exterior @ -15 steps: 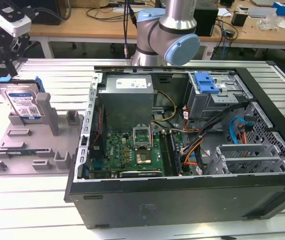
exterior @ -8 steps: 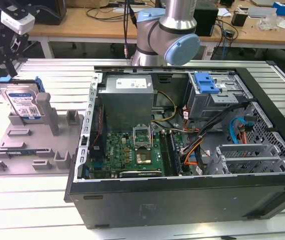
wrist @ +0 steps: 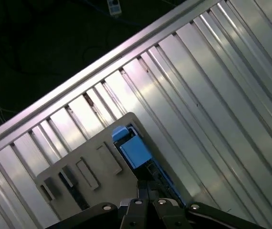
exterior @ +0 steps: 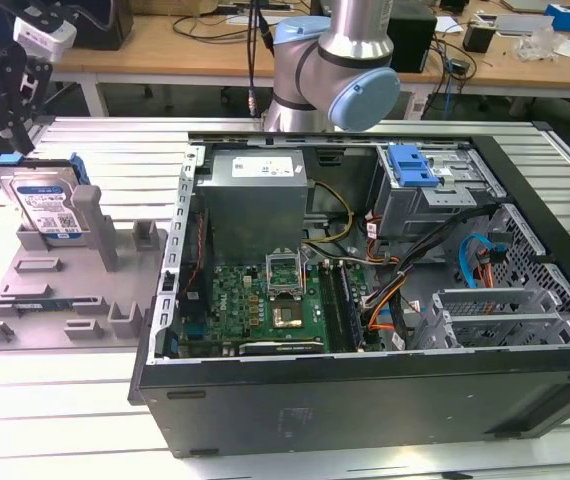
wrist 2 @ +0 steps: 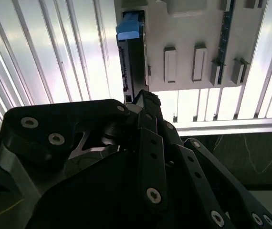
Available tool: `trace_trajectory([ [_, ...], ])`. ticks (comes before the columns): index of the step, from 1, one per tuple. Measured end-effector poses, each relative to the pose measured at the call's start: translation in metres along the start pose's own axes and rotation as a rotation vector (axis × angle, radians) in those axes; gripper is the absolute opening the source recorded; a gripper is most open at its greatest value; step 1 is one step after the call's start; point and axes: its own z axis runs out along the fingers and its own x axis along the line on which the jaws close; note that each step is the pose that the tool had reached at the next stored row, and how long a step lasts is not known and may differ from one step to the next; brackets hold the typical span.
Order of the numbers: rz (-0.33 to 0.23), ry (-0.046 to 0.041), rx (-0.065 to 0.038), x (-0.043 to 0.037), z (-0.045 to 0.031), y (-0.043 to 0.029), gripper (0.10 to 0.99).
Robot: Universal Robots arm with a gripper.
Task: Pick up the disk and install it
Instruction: 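Pick up the disk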
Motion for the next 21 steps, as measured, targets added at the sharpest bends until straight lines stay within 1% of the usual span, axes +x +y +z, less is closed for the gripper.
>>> trace_trajectory([
  [1,-0.016,0.0009,0.000,0.0000,0.0000,0.0000,0.106],
  [3,-0.079,0.0045,0.001,0.0000,0.0000,0.0000,0.106],
  [6,-0.146,0.0083,0.001,0.0000,0.0000,0.0000,0.106],
  [7,-0.179,0.0102,0.002,0.0000,0.0000,0.0000,0.106],
  [11,-0.254,0.0144,0.003,0.0000,0.0000,0.0000,0.106],
  [12,-0.309,0.0175,0.003,0.0000,0.0000,0.0000,0.106],
  [13,-0.344,0.0195,0.003,0.0000,0.0000,0.0000,0.114],
  [14,-0.359,0.0204,0.004,0.0000,0.0000,0.0000,0.169],
  [15,-0.376,0.0213,0.004,0.0000,0.0000,0.0000,0.169],
  [18,-0.428,0.0242,0.004,-0.0001,0.0000,0.0000,0.357],
  [19,-0.441,0.0250,0.004,-0.0001,0.0000,0.0000,0.357],
  [20,-0.457,0.0259,0.005,-0.0001,0.0000,0.0001,0.416],
  [21,-0.469,0.0265,0.005,-0.0002,0.0000,0.0001,0.416],
])
